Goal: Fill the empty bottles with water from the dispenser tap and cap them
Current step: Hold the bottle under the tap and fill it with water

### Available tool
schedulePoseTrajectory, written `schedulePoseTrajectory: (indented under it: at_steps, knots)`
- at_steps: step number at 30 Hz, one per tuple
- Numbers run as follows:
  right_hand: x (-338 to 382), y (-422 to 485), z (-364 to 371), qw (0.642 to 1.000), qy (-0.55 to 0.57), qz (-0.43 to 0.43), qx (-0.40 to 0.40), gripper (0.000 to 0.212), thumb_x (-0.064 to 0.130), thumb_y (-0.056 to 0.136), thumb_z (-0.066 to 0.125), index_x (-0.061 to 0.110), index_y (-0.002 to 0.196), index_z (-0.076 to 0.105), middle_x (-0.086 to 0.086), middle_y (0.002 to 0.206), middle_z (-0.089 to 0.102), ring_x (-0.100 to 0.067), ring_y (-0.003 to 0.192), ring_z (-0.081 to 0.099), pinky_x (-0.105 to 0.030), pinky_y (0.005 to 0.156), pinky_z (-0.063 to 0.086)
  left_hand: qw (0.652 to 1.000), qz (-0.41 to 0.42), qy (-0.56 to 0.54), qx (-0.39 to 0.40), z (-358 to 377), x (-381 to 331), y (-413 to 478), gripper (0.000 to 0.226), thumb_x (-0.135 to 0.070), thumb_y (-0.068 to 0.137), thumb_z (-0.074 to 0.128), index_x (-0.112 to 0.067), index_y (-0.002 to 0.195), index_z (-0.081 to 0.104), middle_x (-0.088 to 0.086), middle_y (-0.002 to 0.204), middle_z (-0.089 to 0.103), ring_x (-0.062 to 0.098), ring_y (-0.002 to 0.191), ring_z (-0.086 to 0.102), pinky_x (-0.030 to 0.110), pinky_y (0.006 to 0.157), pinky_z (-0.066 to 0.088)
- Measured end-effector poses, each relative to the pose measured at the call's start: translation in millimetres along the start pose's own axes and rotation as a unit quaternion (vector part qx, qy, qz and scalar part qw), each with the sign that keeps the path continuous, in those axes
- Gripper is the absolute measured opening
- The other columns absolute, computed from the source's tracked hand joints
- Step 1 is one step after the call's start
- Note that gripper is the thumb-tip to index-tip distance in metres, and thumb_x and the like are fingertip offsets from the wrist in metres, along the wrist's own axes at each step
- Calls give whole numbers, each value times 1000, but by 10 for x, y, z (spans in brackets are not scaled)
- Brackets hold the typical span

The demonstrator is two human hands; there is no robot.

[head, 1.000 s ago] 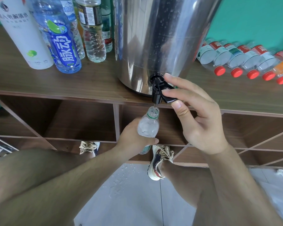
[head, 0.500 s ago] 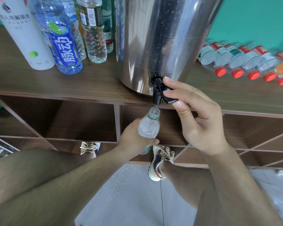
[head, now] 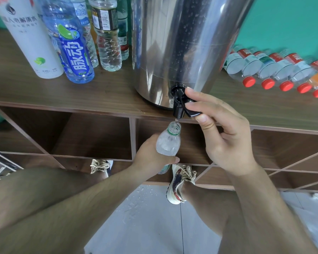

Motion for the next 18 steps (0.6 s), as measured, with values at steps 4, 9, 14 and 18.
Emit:
schedulePoseTrajectory:
  at_steps: [4, 9, 14, 18]
  knots:
    - [-4, 4, -2, 1000, 2, 1, -2, 25, -3, 103, 52, 4, 119, 69, -14, 139, 64, -22, 133, 62, -44, 109, 49, 1000, 1, 5, 1, 3, -16, -3, 65, -34, 73, 92, -39, 117, 44, -18, 109, 56, 7, 100, 57, 14, 79, 41]
    - [9, 10, -2, 1000, 6, 0, -4, 24, -3, 103, 52, 5, 120, 68, -14, 138, 64, -21, 133, 61, -42, 109, 49, 1000, 0, -11, 2, -8, -10, -16, 65, -32, 72, 93, -39, 118, 46, -16, 112, 59, 9, 105, 59, 19, 84, 44]
    - [18, 16, -1, 1000, 9, 1, -10, 24, -3, 103, 52, 5, 119, 68, -14, 138, 64, -18, 133, 61, -37, 109, 48, 1000, -2, -7, 3, 0, -22, -20, 66, -32, 73, 92, -38, 119, 46, -16, 112, 58, 10, 106, 58, 21, 88, 44]
    - [31, 19, -6, 1000, 8, -3, -15, 24, -3, 103, 51, 6, 119, 67, -12, 138, 64, -17, 133, 61, -35, 109, 48, 1000, -3, 0, 3, -6, -31, -25, 64, -32, 74, 91, -36, 121, 47, -11, 116, 60, 12, 109, 59, 25, 93, 47]
Point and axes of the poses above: each hand's wrist, its own y-axis towards the middle knuckle, its own z-axis out of the palm, x = y × z, the point moved 10 cm from there along y, towards the middle knuckle
